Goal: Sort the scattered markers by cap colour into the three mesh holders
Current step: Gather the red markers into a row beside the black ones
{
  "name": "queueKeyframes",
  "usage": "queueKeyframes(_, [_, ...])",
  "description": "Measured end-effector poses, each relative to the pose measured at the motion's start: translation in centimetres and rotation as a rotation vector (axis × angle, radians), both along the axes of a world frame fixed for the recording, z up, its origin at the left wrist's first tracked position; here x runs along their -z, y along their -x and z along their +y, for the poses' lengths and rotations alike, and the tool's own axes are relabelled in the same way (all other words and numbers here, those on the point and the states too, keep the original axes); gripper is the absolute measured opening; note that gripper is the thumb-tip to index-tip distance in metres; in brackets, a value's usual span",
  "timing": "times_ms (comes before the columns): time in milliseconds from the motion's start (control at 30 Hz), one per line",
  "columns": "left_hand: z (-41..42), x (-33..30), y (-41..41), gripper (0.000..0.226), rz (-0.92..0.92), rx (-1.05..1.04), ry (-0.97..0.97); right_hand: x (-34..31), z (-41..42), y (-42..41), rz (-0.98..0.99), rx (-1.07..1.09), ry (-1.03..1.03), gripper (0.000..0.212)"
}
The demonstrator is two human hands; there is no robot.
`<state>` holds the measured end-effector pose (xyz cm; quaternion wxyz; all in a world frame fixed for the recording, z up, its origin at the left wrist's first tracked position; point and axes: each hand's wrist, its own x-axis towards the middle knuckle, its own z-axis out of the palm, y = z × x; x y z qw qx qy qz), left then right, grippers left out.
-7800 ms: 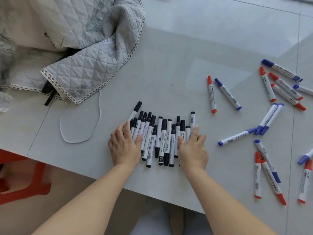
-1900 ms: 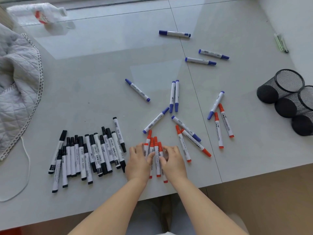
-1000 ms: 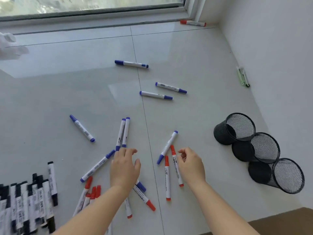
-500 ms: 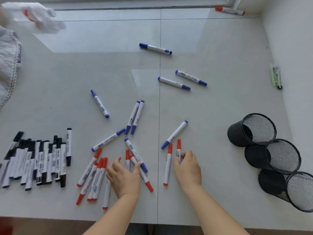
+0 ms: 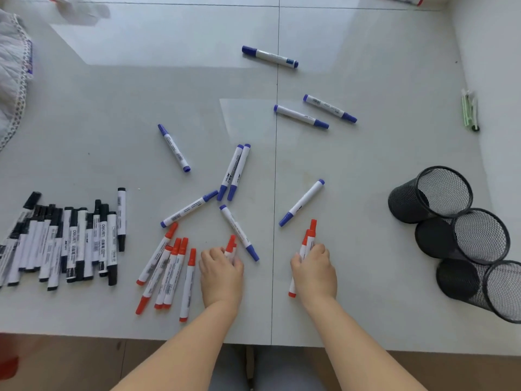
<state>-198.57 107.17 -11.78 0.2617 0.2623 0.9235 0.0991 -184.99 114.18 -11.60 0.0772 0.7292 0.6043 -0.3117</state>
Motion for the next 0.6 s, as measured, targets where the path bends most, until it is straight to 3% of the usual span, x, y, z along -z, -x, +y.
queueKeyframes(100, [0.2,-0.1,0.6,0.025,-0.031,0.014,0.010,-0.2,-0.8,-0.1,0.037,0.065,-0.004,0.029])
queueKeyframes(267, [-0.5,-1.3,2.6,0.019,-0.208,-0.006,-0.085,-1.6,-3.2,2.3,0.313,0.016,-0.011,0.017])
queueKeyframes(433, [-4.2,-2.4,8.0,0.029,-0.053,0.068,-0.136,-2.2,-5.8,7.7,0.411,-0.175,-0.017,0.010])
queueKeyframes(600, [-6.4,-2.7,14.4,0.027,0.110,0.087,-0.026,-1.2,-7.3,10.7,0.326,-0.203,0.049,0.015])
